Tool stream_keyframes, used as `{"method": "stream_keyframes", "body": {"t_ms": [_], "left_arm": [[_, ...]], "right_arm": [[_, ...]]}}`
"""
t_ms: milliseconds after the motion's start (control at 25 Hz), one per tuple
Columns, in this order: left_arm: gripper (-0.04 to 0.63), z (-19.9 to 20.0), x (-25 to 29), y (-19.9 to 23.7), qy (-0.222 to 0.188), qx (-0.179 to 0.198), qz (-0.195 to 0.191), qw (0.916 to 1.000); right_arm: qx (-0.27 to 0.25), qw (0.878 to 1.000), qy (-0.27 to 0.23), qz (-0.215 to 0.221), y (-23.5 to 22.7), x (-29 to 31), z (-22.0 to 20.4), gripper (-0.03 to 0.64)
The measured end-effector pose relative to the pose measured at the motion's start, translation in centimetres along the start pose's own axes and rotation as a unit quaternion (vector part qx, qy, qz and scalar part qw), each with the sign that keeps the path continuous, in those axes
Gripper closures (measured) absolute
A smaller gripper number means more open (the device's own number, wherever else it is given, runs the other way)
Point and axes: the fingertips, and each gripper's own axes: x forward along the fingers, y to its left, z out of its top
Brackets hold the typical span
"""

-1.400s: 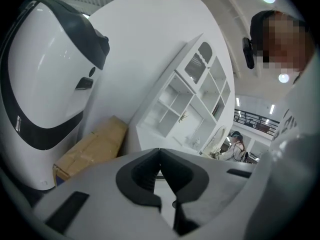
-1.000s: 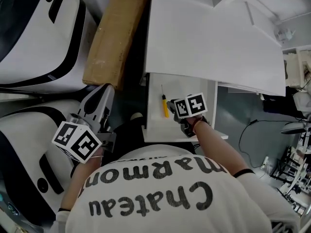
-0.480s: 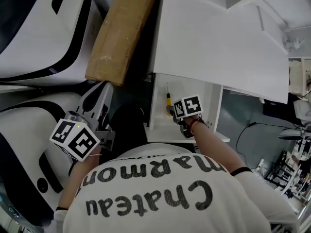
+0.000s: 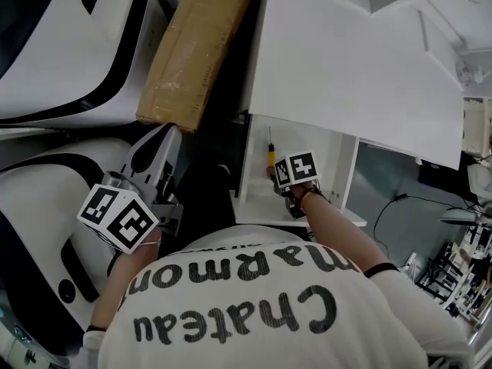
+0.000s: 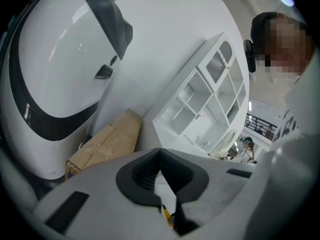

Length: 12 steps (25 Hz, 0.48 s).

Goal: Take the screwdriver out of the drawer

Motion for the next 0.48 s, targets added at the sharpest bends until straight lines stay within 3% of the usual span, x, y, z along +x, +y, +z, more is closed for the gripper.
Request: {"method": "stream_keyframes", "body": {"t_ms": [480], "left_arm": [[0.572, -0.40, -0.54, -0.08, 0.001, 0.002, 0.004, 1.0000]], "right_arm": [[0.000, 1.000, 0.016, -0.014, -0.97, 0.68, -0.68, 0.525]]}}
